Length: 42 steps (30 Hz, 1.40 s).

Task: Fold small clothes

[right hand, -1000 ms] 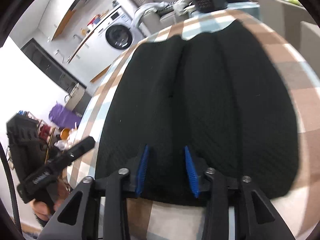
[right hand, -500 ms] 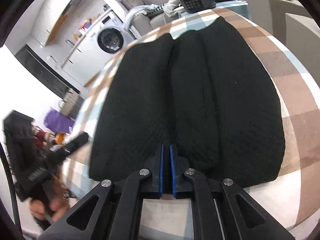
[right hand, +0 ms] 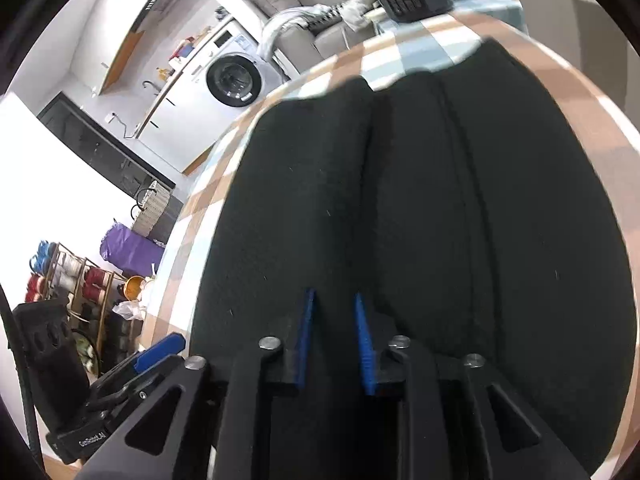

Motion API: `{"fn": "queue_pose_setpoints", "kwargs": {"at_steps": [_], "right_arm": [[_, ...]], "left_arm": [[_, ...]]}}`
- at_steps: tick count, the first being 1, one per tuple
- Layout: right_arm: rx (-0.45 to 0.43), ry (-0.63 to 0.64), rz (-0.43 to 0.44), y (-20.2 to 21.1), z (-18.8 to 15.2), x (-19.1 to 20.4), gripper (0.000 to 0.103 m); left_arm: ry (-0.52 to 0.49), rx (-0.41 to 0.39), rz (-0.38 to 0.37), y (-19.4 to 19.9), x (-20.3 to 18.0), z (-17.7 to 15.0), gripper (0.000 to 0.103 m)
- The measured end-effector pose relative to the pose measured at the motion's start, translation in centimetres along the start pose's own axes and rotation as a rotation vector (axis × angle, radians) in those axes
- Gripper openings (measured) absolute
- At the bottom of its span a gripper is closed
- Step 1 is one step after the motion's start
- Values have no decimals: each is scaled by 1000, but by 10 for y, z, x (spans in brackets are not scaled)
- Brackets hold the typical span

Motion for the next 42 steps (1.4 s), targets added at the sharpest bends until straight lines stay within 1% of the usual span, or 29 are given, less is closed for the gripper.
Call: {"fn": "queue_pose_setpoints", "kwargs": {"at_steps": [2,4,6,8,9,12,14,15,16,19,21,22,24,25,27,29,30,33,35,36,38,39,42], "right_arm": [[-72,56,-9,21,7,13,5],[-103,89,-41,34,7,17,5],[-88,89,-78,34,3,10,5],[-41,69,-113,18,-3,-6,5],[-10,35,-102,8,-9,-15,5],[-2,7,-97,4,-12,-23,7],[-2,-15,-72,11,-13,-21,16],[3,-27,-53,15,-16,-20,19],[10,-38,-37,20,-22,-21,24],[36,-57,17,30,-46,-18,26],[27,-50,24,36,-57,-13,26],[23,-37,22,37,-61,-7,25],[0,-1,-5,36,-63,-3,18],[1,6,-12,36,-63,-2,8],[-24,9,-7,42,-58,3,6],[-104,53,6,64,-42,17,5],[-151,80,-1,79,-33,26,5],[-217,129,-37,108,-21,37,5],[-220,146,-96,110,-23,31,5],[-193,130,-152,101,-29,17,5],[-135,59,-197,83,-43,-9,5],[-96,16,-198,72,-52,-21,5],[-86,-32,-162,67,-58,-31,5]], "left_arm": [[2,-4,4,1,1,2,59],[1,-11,2,3,1,5,59],[-5,-17,2,5,0,8,59],[-13,-15,-3,3,-3,8,59],[-13,-9,-4,1,-4,7,59],[-30,4,0,-5,-7,3,59],[-31,12,15,-6,-5,0,59],[-28,14,12,-6,-5,-1,59],[-25,15,13,-6,-5,-2,59],[-22,19,20,-5,-3,-5,59],[-16,22,18,-6,-2,-6,59],[-16,24,17,-6,-2,-7,59],[-19,24,16,-6,-4,-6,59],[-21,22,13,-6,-6,-5,59],[-27,19,6,-4,-10,-4,59],[-36,4,3,2,-14,-1,59],[-39,-5,-2,7,-16,1,59],[-38,-30,-17,19,-22,6,59],[-46,-43,-31,24,-28,9,61],[-51,-44,-29,24,-30,9,62],[-61,-28,-28,18,-34,6,62],[-64,-14,-26,14,-36,3,62],[-74,24,-27,2,-40,-8,62]]}}
Point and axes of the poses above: each gripper's, at about its wrist camera, not at the fingertips, and y roughly against the way its jaws point, x to its left, z to its top, the point moved 8 cm from there along -y, roughly the way its jaws point, and after that the axes turned 3 degrees about y, right-handed, at the moved point
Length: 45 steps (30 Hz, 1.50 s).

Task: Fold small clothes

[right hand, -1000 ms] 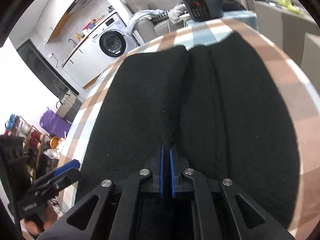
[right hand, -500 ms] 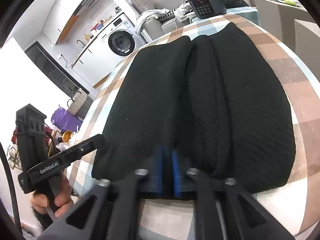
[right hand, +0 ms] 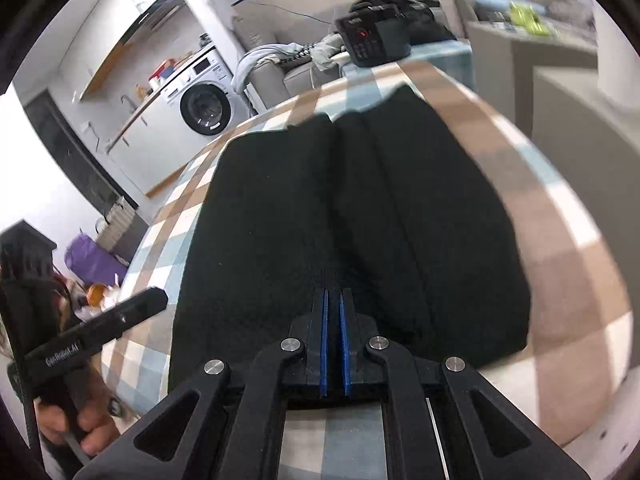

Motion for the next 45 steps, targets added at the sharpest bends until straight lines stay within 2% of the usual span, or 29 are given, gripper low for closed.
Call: {"fn": "queue_pose_setpoints", "kwargs": {"at_steps": [2,5,10,16,19,20,22,25,31,37,40,42,44,45], "right_arm": [[6,-18,23,4,3,-3,15],[-41,-38,20,14,10,-8,32],[-112,-98,-20,29,24,-35,41],[-131,-145,-125,44,22,-70,41],[-120,-152,-165,38,20,-83,41],[-108,-146,-174,32,20,-86,40],[-67,-124,-181,20,14,-84,32],[-41,-73,-198,11,9,-75,27],[-8,-35,-148,-5,6,-49,25],[51,36,-43,-25,-3,0,25],[57,30,-27,-20,-2,3,26],[27,-1,-32,-8,4,-4,26],[-27,-34,-15,9,13,-7,26],[-38,-37,-5,12,16,-7,26]], "left_arm": [[9,17,8,-7,2,-4,62],[46,36,21,-18,9,-7,62],[77,44,35,-34,15,0,62],[121,45,44,-52,21,13,60],[178,32,38,-56,27,18,45],[191,25,31,-57,28,20,37],[188,16,34,-58,29,23,27],[177,-10,56,-58,32,27,22],[191,-31,80,-48,56,34,21],[243,-68,160,-20,106,38,21],[269,-76,179,-7,122,40,24],[261,-94,195,3,125,42,28],[236,-119,211,12,122,45,42],[225,-130,208,17,119,45,45]]}}
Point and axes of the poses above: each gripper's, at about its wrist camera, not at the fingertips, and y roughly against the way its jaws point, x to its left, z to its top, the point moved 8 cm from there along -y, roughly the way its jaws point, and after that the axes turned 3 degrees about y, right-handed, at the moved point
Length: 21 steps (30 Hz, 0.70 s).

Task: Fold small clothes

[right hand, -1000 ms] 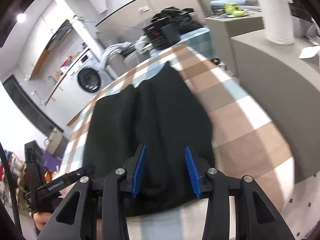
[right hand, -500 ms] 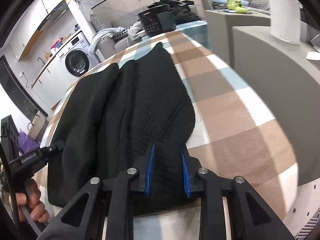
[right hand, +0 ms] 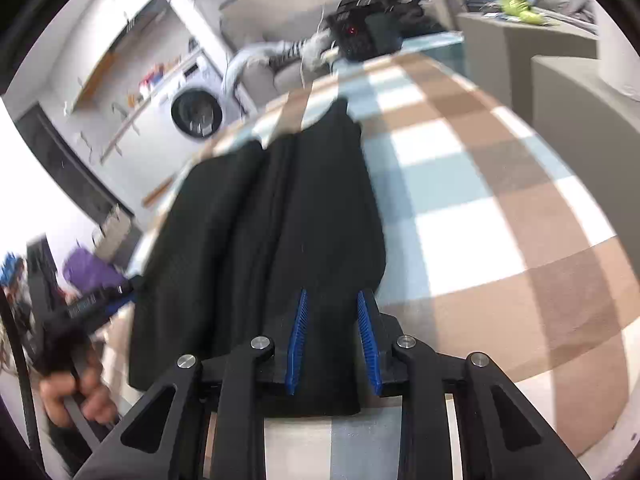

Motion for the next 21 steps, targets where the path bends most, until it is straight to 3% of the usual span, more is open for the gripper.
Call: {"fn": "queue_pose_setpoints", "kwargs": {"at_steps": [2,8,11,13,16,21], "right_arm": [[-9,14,44,6,4,10,26],[116,48,232,-22,-13,49,26],[187,7,243,-38,-29,47,26],[183,5,255,-37,-33,49,26],[177,21,265,-37,-32,50,25],[198,44,256,-45,-32,50,26]], "left_arm": [[-18,-20,-11,10,-8,1,56],[-64,19,-118,22,-50,-21,62],[-75,80,-164,14,-72,-37,62],[-89,116,-193,7,-86,-47,62],[-116,152,-197,-7,-108,-55,62],[-176,181,-117,-32,-130,-59,62]]}}
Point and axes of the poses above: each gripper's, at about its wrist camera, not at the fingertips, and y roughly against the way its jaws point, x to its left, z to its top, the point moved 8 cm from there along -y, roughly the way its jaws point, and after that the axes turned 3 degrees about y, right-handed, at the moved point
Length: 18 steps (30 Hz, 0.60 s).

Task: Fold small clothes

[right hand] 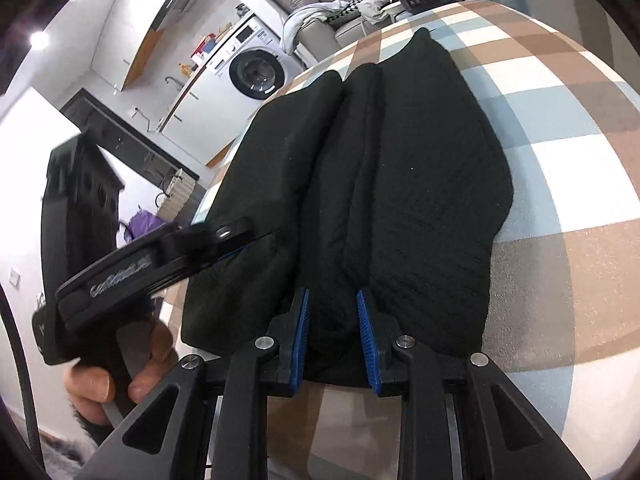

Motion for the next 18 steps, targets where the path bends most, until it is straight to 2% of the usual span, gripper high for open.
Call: {"fn": "queue_pose_setpoints", "kwargs": {"at_steps": [7,9,11,12,13,15,18], "right_arm": [[10,32,-10,-4,2,9,26],[7,29,-7,-3,2,8,26],[-4,20,-6,0,3,5,26],[-15,18,-8,2,5,4,26],[-30,17,-11,3,7,3,26],[-69,16,-11,4,12,1,26],[-58,29,-3,-9,15,0,25]], "left_arm": [[-62,-8,122,-16,-5,3,61],[-92,-23,157,-17,-5,4,51],[-103,-40,178,-16,-1,6,31],[-101,-46,169,-15,1,6,26],[-86,-48,137,-13,2,7,14],[-60,-47,92,-10,4,9,8],[-31,-40,38,-7,6,10,3]]}}
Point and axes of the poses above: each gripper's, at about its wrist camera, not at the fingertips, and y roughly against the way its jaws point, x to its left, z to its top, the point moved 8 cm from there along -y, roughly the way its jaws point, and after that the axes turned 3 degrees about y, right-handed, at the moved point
